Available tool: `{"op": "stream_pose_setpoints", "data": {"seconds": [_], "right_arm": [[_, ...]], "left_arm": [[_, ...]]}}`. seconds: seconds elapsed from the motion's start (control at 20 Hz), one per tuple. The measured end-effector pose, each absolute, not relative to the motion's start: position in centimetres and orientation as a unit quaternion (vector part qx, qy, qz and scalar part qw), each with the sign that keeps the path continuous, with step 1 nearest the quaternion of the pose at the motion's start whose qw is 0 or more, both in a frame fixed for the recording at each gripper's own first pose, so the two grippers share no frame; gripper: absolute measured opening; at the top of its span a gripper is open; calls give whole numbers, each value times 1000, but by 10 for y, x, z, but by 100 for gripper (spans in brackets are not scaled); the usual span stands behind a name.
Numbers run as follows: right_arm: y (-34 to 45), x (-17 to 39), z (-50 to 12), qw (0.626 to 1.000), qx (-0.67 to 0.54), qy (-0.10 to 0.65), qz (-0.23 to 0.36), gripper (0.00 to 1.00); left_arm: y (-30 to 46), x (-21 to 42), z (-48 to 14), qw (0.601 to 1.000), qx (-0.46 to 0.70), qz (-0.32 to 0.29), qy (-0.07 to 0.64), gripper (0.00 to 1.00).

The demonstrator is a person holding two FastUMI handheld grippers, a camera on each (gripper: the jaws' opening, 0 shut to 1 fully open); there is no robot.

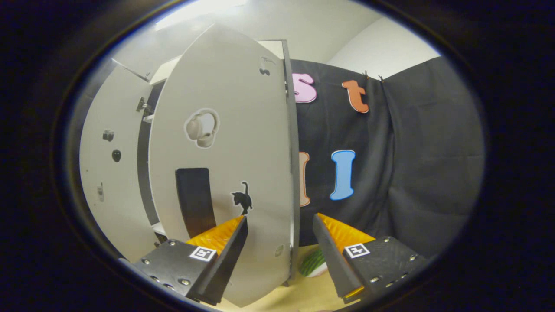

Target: Grasp the bottle in the cabinet with the left hand and place it on the coaster, then close the right door with the right hand and the left door with the left hand.

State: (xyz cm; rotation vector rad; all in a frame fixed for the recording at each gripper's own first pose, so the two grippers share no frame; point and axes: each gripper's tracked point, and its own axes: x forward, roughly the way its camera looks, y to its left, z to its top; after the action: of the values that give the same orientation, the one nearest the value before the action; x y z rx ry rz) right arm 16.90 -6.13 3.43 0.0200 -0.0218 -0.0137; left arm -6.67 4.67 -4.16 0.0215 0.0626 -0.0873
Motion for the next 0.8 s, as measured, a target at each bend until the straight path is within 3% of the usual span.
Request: {"op": "stream_pose_setpoints", "data": {"seconds": [0.2, 0.25, 0.3, 0.45, 0.65, 0.7, 0.8], "right_arm": [[-50, 169, 36, 1000, 8, -14, -7, 91], [-47, 167, 36, 1000, 8, -14, -5, 97], [-43, 166, 35, 1000, 8, -14, 0, 91], [-39, 156, 39, 1000, 5, -19, 8, 96], [-37, 141, 42, 1000, 1, -25, 17, 96], [-37, 137, 41, 999, -1, -26, 19, 91], [-37, 127, 40, 999, -6, -25, 22, 96]], "left_arm": [[63, -70, -41, 999, 13, -29, 31, 97], [68, -69, -39, 999, 13, -25, 30, 97], [74, -68, -37, 999, 13, -22, 29, 97], [90, -69, -36, 999, 5, -13, 32, 97], [133, -70, -39, 999, 5, 24, 39, 97], [146, -69, -40, 998, 5, 37, 42, 97], [169, -67, -44, 997, 2, 58, 58, 96]]}}
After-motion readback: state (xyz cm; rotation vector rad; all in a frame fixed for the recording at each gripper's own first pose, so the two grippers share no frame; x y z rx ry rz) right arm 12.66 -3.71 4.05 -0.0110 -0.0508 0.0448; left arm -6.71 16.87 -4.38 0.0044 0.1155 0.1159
